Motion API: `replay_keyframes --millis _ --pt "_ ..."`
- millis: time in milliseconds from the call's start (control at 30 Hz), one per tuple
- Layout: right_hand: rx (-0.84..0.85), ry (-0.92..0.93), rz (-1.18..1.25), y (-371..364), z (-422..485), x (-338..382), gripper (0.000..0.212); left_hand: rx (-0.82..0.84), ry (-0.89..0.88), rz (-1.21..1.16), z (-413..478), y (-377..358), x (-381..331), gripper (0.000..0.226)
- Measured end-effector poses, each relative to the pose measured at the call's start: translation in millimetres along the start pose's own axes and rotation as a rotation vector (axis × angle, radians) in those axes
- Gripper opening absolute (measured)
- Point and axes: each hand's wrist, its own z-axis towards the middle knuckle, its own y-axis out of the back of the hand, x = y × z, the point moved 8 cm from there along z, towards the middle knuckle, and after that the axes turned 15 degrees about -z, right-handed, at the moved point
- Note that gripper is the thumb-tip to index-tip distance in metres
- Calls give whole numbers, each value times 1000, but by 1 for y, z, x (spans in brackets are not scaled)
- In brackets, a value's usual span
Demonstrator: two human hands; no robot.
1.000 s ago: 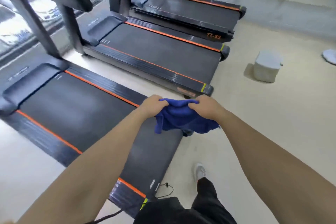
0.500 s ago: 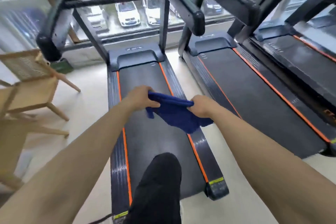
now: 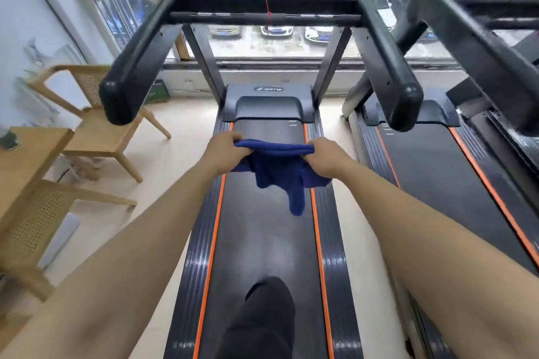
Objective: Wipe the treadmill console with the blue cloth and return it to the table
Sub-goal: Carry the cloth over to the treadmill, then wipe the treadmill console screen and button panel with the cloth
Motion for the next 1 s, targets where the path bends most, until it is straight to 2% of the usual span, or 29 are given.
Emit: replay_keyframes --millis 167,467,633,867,1000 --pt "88 55 45 94 63 30 25 -6 42 -50 78 59 -68 12" --pt "-27 69 272 255 167 61 23 -113 51 -48 197 143 -184 12" --pt "-75 58 419 301 254 56 27 -157 66 -85 279 161 -210 14" --pt "-78 140 459 361 366 57 26 -249 45 -40 394 181 -249 19" --pt "-68 138 498 390 425 54 25 -282 73 -114 457 194 -262 11"
